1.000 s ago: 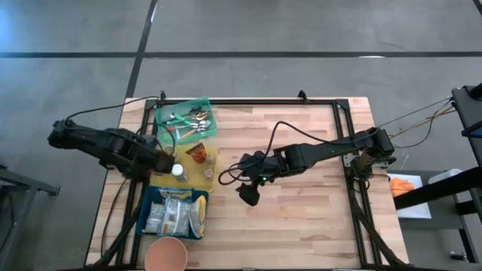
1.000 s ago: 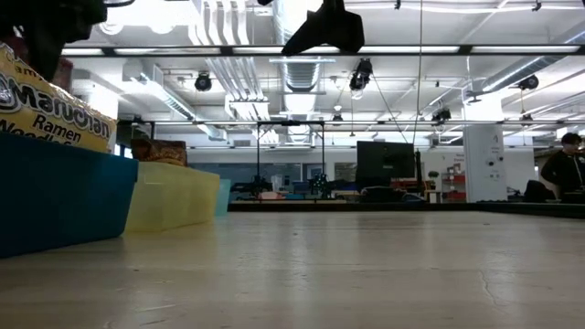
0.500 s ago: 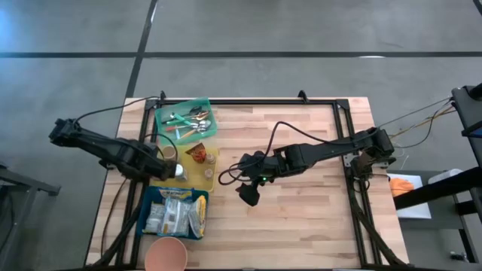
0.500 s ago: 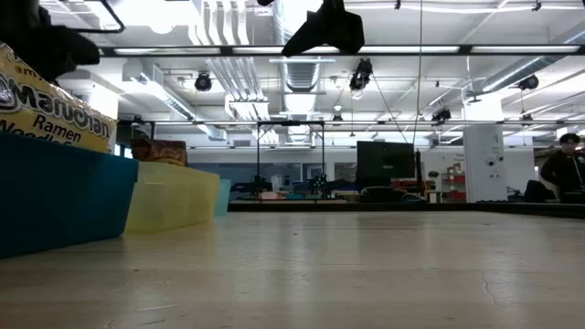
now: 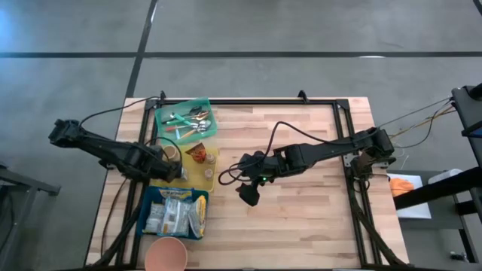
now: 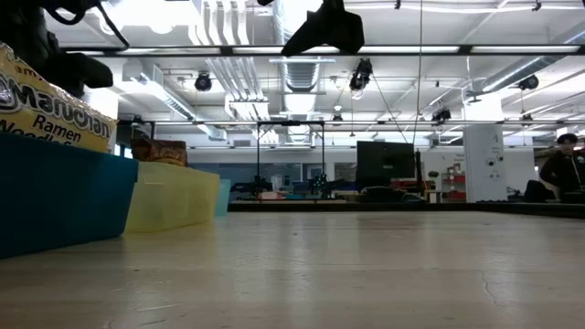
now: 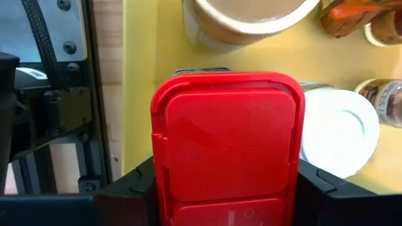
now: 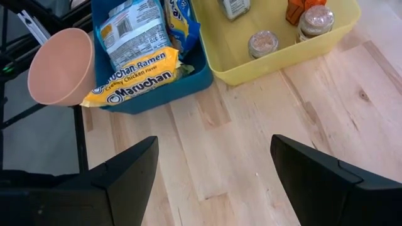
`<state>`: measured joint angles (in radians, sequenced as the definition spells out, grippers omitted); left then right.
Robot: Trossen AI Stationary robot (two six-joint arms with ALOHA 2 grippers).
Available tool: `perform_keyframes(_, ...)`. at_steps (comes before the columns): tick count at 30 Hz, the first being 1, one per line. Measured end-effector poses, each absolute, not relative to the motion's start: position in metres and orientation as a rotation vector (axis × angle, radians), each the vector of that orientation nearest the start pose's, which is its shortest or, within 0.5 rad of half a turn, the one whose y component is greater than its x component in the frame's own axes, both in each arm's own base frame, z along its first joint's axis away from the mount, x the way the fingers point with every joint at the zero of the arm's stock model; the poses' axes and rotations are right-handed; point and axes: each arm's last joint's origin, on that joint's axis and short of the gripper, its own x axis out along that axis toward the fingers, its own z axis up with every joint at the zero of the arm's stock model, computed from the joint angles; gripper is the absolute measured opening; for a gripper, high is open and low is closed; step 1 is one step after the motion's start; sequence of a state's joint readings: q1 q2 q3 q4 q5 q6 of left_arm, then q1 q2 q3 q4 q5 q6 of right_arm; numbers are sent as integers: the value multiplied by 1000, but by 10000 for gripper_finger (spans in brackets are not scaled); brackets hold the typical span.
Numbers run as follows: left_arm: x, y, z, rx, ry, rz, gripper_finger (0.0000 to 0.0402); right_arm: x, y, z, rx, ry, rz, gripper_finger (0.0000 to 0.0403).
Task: Pick & Place Food Item
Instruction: Put the red seasoning can into the yellow bin
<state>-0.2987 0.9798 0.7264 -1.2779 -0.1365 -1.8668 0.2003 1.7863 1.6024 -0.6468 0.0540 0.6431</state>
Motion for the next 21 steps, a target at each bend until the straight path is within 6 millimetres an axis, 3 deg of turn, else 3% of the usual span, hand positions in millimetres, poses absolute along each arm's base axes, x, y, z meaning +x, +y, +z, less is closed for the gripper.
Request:
perform_keyframes(12, 135, -28, 222, -1298, 1018, 1212, 209, 386, 77, 304, 500, 832, -130, 302)
perform_keyframes(21, 155, -21, 205, -1279, 1046, 1336, 209, 387, 77, 305, 492, 825, -123, 302)
